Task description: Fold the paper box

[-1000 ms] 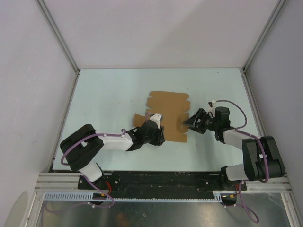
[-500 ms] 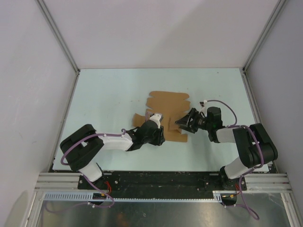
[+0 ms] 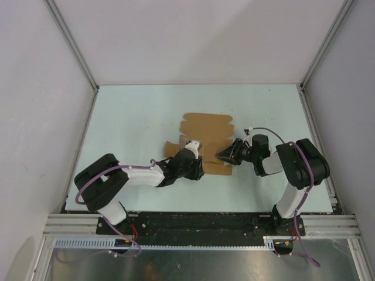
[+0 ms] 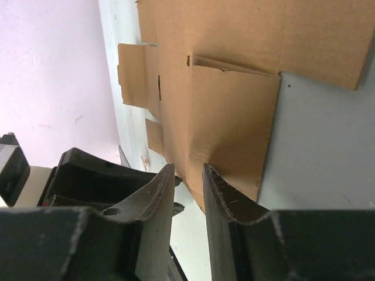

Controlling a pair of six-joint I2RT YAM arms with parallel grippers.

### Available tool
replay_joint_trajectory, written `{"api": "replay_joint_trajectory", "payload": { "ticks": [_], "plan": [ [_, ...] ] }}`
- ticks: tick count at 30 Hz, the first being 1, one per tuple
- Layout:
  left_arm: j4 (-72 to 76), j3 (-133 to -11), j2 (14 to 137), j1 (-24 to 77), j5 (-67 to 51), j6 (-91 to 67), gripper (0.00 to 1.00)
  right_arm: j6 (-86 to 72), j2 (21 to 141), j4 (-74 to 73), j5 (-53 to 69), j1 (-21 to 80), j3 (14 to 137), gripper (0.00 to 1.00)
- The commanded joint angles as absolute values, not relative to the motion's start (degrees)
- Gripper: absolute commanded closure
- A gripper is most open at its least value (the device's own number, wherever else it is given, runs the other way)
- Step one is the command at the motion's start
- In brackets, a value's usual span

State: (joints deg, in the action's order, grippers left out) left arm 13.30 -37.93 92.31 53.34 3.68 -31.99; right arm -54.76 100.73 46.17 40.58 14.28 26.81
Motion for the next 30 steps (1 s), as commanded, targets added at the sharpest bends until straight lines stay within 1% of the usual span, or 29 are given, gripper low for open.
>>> {"api": "replay_joint_trajectory", "payload": {
  "ticks": [1, 8, 13, 16, 21, 22, 23, 26, 27, 29, 30],
  "plan": [
    [11.43, -36.83, 93.69, 53.79, 1.32, -32.87, 0.60, -54.06, 103.01, 49.58, 39.73, 15.38, 29.09, 0.70],
    [11.43, -36.56, 93.69, 53.79, 1.58, -32.87, 0.60, -47.38, 101.43, 36.49, 33.67, 17.31, 31.81, 0.70],
    [11.43, -36.65, 94.04, 53.79, 1.50, -32.78, 0.60, -41.49, 99.15, 22.97, 26.20, 19.42, 35.93, 0.69],
    [11.43, -36.91, 94.04, 53.79, 1.41, -32.78, 0.60, -38.59, 97.65, 17.60, 22.24, 20.65, 37.52, 0.69],
    [11.43, -37.00, 94.04, 53.79, 1.58, -32.61, 0.60, -36.65, 95.02, 14.68, 21.53, 20.48, 38.06, 0.69],
    [11.43, -36.91, 93.96, 53.79, 1.84, -32.69, 0.60, -36.13, 93.88, 13.98, 21.53, 20.48, 38.06, 0.68],
    [11.43, -36.91, 93.69, 53.79, 1.93, -32.61, 0.60, -35.78, 91.17, 13.37, 20.84, 20.57, 38.23, 0.66],
    [11.25, -36.74, 92.47, 53.70, 2.37, -32.78, 0.61, -32.88, 85.37, 6.70, 16.98, 20.65, 41.03, 0.48],
    [11.16, -36.65, 92.03, 53.70, 2.55, -32.78, 0.61, -31.48, 84.30, 2.85, 16.01, 20.83, 41.83, 0.38],
    [10.99, -36.48, 90.71, 53.70, 3.07, -32.78, 0.61, -29.98, 82.71, -1.47, 14.08, 20.74, 44.63, 0.31],
    [10.90, -36.47, 90.27, 53.70, 3.25, -32.78, 0.61, -29.01, 82.10, -5.58, 13.37, 20.74, 45.69, 0.24]
  ]
}}
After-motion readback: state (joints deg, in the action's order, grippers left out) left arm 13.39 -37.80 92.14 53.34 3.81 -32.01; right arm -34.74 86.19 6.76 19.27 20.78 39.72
